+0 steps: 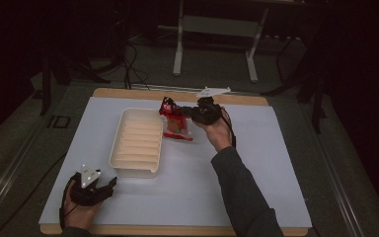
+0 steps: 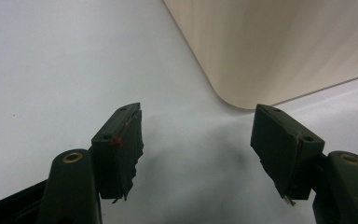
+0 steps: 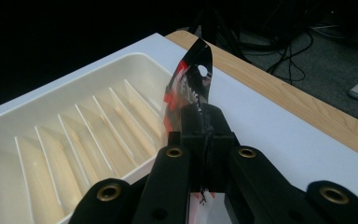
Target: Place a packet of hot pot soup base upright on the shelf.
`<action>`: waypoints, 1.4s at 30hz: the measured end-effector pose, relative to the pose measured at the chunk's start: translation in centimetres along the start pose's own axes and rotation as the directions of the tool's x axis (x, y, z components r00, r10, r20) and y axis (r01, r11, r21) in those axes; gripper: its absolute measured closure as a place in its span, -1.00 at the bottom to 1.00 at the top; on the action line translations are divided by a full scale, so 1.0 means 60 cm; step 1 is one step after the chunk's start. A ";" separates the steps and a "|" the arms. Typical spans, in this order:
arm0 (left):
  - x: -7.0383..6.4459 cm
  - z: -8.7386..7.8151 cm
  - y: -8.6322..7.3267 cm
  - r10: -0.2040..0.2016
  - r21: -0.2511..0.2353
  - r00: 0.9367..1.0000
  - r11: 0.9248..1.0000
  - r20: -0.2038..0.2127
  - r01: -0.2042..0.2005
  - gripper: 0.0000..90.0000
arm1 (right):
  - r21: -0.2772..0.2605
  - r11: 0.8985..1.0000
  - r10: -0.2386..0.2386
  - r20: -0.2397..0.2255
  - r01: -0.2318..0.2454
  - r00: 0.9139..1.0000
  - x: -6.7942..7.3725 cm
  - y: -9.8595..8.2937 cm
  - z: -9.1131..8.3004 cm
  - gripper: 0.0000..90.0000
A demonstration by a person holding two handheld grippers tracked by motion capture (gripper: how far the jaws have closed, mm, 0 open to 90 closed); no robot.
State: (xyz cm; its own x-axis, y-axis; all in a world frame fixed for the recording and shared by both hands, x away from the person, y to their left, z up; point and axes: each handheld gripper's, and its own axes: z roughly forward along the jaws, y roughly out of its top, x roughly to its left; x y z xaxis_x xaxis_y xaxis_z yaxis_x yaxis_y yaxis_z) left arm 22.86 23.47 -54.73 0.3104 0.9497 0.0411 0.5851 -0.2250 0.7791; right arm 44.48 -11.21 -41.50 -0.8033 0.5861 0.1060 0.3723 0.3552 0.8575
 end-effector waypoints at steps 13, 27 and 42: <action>0.000 0.000 0.000 -0.001 0.000 1.000 1.000 0.001 0.001 -0.24 | -0.032 0.999 -0.008 0.008 0.009 1.000 0.003 0.014 -0.008 0.99; 0.000 -0.001 0.000 -0.003 -0.005 1.000 1.000 0.004 0.003 -0.25 | -0.045 0.998 -0.050 -0.030 0.048 0.998 0.033 0.040 0.004 0.99; 0.000 -0.001 0.000 -0.005 -0.004 1.000 1.000 0.005 0.005 -0.25 | -0.062 0.995 -0.081 -0.031 0.078 0.996 0.045 0.053 0.009 0.99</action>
State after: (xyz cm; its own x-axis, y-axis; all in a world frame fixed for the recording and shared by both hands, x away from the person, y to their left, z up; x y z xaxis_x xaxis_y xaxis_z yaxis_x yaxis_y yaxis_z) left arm 22.81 23.49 -54.72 0.3110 0.9498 0.0337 0.5835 -0.2188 0.7821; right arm 43.74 -8.10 -38.80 -0.8448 0.5325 0.0524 0.2785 0.3541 0.8928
